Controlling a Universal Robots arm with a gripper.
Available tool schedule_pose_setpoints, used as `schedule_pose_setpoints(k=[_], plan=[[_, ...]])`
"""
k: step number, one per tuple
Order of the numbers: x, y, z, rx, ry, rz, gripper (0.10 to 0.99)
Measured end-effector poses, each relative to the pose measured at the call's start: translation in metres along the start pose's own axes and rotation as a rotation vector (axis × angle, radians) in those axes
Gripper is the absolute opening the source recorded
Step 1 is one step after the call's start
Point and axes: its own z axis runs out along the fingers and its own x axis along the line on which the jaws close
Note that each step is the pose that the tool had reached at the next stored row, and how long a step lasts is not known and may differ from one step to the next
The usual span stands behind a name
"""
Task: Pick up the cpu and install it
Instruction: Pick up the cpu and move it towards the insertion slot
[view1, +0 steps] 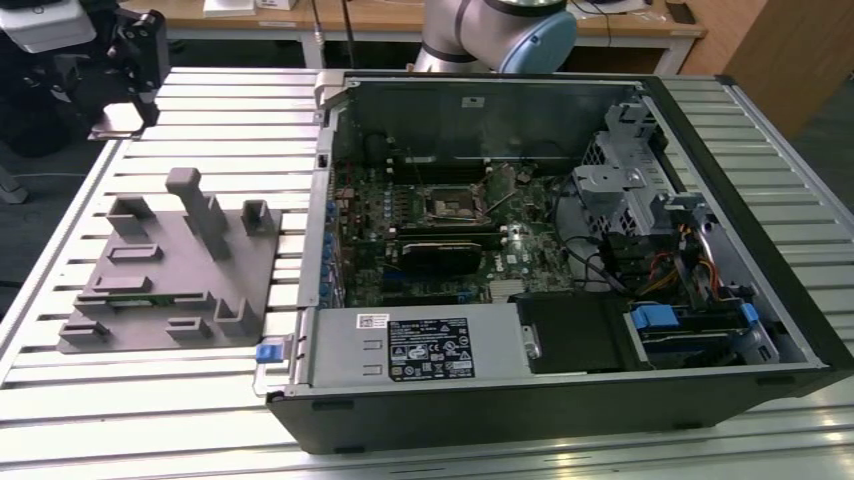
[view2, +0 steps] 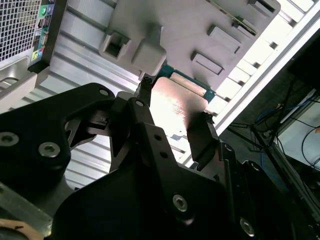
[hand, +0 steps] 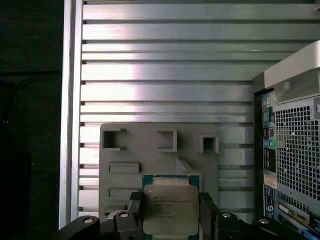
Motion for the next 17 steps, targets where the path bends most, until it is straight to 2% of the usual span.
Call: schedule_pose_setpoints(k=[17], plan=[[-0.0108,0.0002,-0.0002,0.000,0.0000,0.000,0.541]])
